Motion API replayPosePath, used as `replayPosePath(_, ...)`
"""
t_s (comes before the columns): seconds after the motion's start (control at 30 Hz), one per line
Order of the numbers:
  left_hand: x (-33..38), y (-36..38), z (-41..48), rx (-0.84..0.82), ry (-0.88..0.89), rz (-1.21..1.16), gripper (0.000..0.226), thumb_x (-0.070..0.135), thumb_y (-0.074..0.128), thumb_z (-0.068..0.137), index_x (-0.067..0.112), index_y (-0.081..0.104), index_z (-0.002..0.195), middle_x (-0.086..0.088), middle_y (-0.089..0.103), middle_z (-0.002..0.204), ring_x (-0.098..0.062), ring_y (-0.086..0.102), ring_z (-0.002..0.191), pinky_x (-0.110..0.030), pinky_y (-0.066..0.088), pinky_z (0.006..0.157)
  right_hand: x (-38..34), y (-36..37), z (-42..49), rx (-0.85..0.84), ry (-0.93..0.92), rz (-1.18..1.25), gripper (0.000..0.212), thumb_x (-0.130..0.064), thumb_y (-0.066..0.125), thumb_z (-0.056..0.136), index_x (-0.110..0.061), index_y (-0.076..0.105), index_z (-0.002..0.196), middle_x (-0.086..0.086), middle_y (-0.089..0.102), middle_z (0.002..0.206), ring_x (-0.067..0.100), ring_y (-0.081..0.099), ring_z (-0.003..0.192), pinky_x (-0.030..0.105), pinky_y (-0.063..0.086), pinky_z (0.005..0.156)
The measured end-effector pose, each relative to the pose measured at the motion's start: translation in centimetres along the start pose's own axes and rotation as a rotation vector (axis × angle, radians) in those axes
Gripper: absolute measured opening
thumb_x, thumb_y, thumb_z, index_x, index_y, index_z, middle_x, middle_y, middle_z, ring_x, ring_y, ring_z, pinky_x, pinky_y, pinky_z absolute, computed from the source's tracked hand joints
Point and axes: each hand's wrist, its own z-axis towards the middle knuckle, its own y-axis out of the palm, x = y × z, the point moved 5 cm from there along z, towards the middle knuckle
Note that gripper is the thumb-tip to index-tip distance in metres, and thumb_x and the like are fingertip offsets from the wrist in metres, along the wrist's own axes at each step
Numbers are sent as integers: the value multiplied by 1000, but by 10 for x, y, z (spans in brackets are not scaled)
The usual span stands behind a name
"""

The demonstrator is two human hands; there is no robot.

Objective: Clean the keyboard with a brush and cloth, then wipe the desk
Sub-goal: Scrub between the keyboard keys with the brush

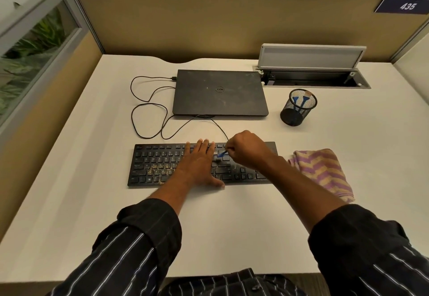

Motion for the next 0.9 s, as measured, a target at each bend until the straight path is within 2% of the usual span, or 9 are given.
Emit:
replayPosePath(0.07, 0, 0, 0, -2, 0, -1, 136, 87, 61, 68, 13, -7, 159, -12, -4, 168, -30, -6, 155, -59, 2, 123, -1, 7, -1, -33, -6, -38, 18, -17, 57, 94, -7, 72, 96, 10, 71, 92, 17, 59, 74, 27, 46, 67)
replayPosePath(0.2, 0, -2, 0, 0, -2, 1, 136, 88, 61, 67, 13, -7, 160, -12, -3, 168, -29, -6, 155, -58, 1, 123, 8, 6, 1, -21, 69, -64, 22, -26, 65, 89, -9, 71, 100, 8, 69, 93, 20, 61, 78, 33, 55, 74)
replayPosePath(0.33, -1, 0, 1, 4, 2, -5, 137, 88, 60, 66, 13, -6, 160, -12, -3, 168, -29, -5, 155, -59, 2, 123, -2, 0, 4, 28, 5, -41, 19, -16, 55, 93, -9, 73, 91, 8, 71, 86, 18, 61, 70, 28, 50, 65)
replayPosePath(0.43, -2, 0, 2, 11, 0, -11, 138, 89, 61, 65, 13, -4, 160, -11, -1, 169, -28, -4, 155, -59, 1, 123, -11, 7, 5, 4, -56, -83, 15, -14, 59, 92, -7, 71, 92, 10, 69, 87, 18, 57, 69, 27, 42, 63)
replayPosePath(0.63, -1, -1, -1, 38, 8, -39, 137, 87, 63, 65, 13, -4, 160, -9, -1, 169, -28, -4, 155, -59, 1, 123, -11, 12, 9, -71, -90, -85, 15, -18, 64, 89, -7, 72, 94, 10, 71, 89, 19, 62, 73, 35, 56, 72)
replayPosePath(0.73, -2, 0, -1, 37, 8, -37, 138, 88, 62, 65, 14, -4, 160, -9, 0, 169, -28, -3, 155, -59, 2, 123, -11, 4, 12, -4, -99, -64, 14, -13, 60, 91, -9, 73, 91, 8, 72, 88, 18, 63, 73, 29, 54, 69)
replayPosePath(0.8, -2, 0, 0, 39, 8, -47, 138, 88, 63, 64, 14, -4, 160, -9, 0, 169, -28, -3, 155, -60, 2, 123, -14, 3, 11, 41, -128, -63, 17, -10, 60, 91, -9, 74, 101, 7, 71, 96, 19, 64, 81, 28, 53, 73)
replayPosePath(0.9, -2, 1, -1, 48, 11, -64, 138, 87, 64, 64, 15, -4, 160, -9, 1, 169, -27, -3, 155, -60, 1, 123, -18, 13, 9, -9, -141, -72, 18, -12, 64, 89, -9, 73, 104, 8, 72, 95, 19, 65, 81, 28, 54, 72)
